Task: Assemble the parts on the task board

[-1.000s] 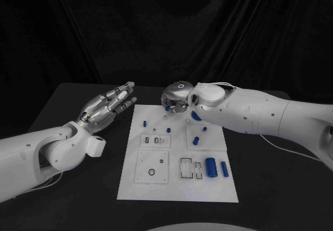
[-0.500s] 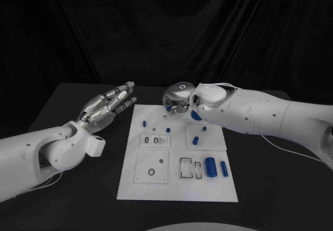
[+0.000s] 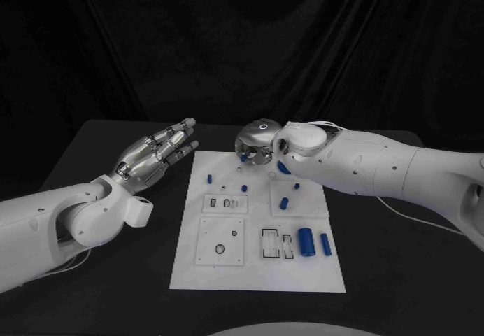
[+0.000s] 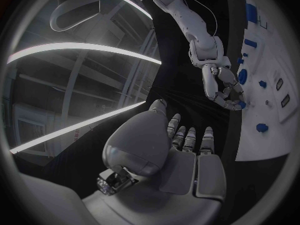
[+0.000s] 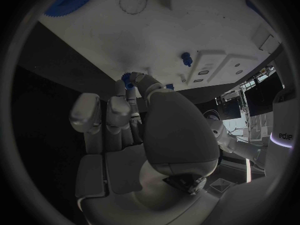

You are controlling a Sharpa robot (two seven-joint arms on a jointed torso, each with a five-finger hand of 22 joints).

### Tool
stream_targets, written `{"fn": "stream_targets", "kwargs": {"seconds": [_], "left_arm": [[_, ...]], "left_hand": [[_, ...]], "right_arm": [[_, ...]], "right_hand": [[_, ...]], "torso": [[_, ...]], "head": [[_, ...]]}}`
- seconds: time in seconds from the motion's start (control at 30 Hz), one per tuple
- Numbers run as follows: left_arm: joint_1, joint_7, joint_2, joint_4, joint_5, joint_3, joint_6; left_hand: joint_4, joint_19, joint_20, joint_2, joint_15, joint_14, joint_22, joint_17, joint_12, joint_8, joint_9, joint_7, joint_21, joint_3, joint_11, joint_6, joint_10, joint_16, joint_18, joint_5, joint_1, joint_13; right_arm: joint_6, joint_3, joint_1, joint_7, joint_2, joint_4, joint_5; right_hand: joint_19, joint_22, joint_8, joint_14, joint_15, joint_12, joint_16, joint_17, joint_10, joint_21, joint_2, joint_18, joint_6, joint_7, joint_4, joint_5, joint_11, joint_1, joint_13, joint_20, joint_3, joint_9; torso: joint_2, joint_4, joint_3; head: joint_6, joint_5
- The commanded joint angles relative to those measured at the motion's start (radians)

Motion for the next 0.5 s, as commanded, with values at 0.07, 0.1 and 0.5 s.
{"fn": "stream_targets", "kwargs": {"seconds": [0.07, 0.1, 0.5], "left_arm": [[0.0, 0.003, 0.0, 0.001, -0.001, 0.001, 0.018], [0.0, 0.003, -0.001, 0.001, -0.001, 0.001, 0.018], [0.0, -0.002, -0.002, -0.001, -0.001, 0.001, 0.022]], "left_hand": [[-0.008, 0.005, 0.008, 0.005, 0.017, 0.005, -0.011, -0.007, 0.014, 0.02, 0.014, -0.005, -0.009, 0.029, 0.006, -0.004, -0.003, -0.01, 0.048, 0.014, 0.008, 0.002], [-0.008, 0.005, 0.008, 0.005, 0.018, 0.005, -0.011, -0.007, 0.015, 0.02, 0.014, -0.005, -0.009, 0.029, 0.006, -0.004, -0.003, -0.01, 0.048, 0.014, 0.008, 0.002], [-0.009, 0.005, 0.01, 0.005, 0.019, 0.005, -0.011, -0.007, 0.017, 0.02, 0.014, -0.005, -0.009, 0.032, 0.007, -0.004, -0.003, -0.01, 0.048, 0.015, 0.009, 0.003]], "right_arm": [[-0.017, -0.001, -0.007, -0.008, 0.003, -0.005, -0.003], [-0.018, -0.001, -0.007, -0.008, 0.005, -0.007, -0.003], [-0.002, -0.001, -0.008, -0.02, 0.011, -0.016, -0.003]], "right_hand": [[-0.001, 0.021, -0.006, -0.005, 0.005, -0.021, 0.015, 0.008, 0.0, 0.029, 0.007, 0.001, 0.008, 0.011, 0.01, -0.007, -0.005, -0.019, -0.006, 0.006, 0.043, 0.027], [-0.001, 0.021, -0.006, -0.005, 0.005, -0.021, 0.016, 0.008, 0.0, 0.029, 0.007, 0.002, 0.007, 0.011, 0.01, -0.008, -0.005, -0.02, -0.006, 0.006, 0.044, 0.027], [-0.022, 0.01, -0.037, -0.025, 0.014, -0.05, -0.001, -0.014, -0.03, 0.013, 0.011, 0.005, -0.018, 0.01, 0.01, -0.006, 0.007, -0.018, -0.009, 0.014, 0.052, 0.018]], "torso": [[0.0, 0.0006, -0.0006], [0.0, 0.0006, -0.0007], [0.0, 0.0017, -0.0009]], "head": [[-0.002, 0.001], [-0.002, 0.001], [-0.004, -0.002]]}}
